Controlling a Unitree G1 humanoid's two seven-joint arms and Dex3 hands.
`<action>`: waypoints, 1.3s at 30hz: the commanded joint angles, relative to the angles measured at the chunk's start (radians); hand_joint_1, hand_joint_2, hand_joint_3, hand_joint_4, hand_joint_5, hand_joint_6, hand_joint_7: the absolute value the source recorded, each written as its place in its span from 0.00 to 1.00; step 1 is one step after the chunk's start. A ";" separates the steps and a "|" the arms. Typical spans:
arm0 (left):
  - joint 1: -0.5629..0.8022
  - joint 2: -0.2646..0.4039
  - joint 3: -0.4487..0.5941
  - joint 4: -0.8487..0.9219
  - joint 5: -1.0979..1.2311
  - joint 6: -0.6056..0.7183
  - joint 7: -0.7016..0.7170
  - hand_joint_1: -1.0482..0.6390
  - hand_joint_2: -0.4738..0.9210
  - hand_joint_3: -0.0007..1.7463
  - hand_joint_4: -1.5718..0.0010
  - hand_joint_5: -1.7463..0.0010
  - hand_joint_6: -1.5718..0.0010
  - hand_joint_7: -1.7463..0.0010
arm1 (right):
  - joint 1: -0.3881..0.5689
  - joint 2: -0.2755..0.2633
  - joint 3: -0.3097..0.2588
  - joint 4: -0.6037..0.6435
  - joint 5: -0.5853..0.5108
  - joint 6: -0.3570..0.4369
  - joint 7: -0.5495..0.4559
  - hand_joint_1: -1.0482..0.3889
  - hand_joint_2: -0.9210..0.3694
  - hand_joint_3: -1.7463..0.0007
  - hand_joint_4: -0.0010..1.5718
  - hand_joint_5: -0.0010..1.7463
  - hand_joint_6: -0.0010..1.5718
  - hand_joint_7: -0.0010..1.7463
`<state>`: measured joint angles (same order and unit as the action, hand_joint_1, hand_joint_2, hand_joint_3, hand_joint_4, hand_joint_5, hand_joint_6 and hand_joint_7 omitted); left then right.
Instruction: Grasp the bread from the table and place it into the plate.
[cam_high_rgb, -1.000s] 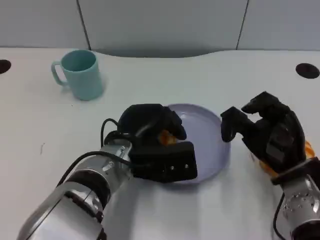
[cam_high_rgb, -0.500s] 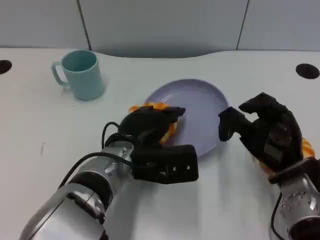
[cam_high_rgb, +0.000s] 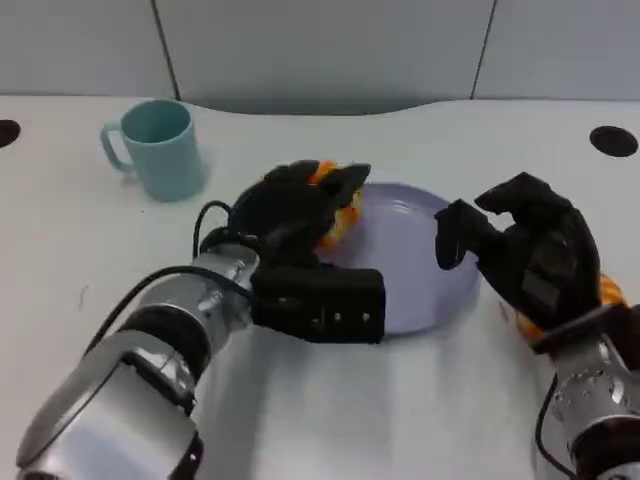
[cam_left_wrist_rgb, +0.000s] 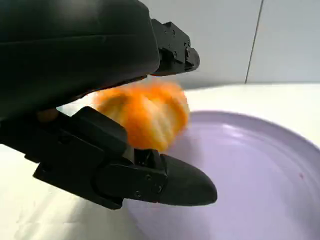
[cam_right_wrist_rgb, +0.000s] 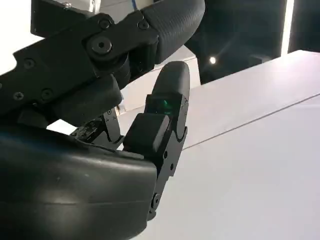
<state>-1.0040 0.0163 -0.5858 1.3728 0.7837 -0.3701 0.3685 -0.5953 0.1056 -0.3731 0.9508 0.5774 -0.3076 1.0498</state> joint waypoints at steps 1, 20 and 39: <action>-0.073 0.048 -0.024 -0.011 0.025 -0.037 0.035 0.00 1.00 0.25 0.93 0.96 0.91 0.95 | -0.040 -0.015 -0.010 0.039 -0.004 -0.019 -0.004 0.39 0.07 1.00 0.50 0.89 0.71 0.21; -0.107 0.093 -0.046 -0.014 0.031 -0.079 0.064 0.00 1.00 0.23 1.00 0.60 1.00 0.65 | -0.100 -0.012 -0.049 0.129 -0.001 -0.029 0.061 0.42 0.06 1.00 0.54 0.73 0.67 0.26; 0.039 0.267 0.184 -0.045 -0.207 -0.279 -0.023 0.00 1.00 0.29 1.00 0.65 1.00 0.74 | -0.095 -0.028 -0.034 0.123 -0.029 -0.026 0.045 0.42 0.07 1.00 0.51 0.77 0.64 0.32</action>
<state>-1.0049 0.2875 -0.4641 1.3439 0.6548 -0.5908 0.4147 -0.6800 0.1002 -0.4108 1.0770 0.5574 -0.3486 1.0946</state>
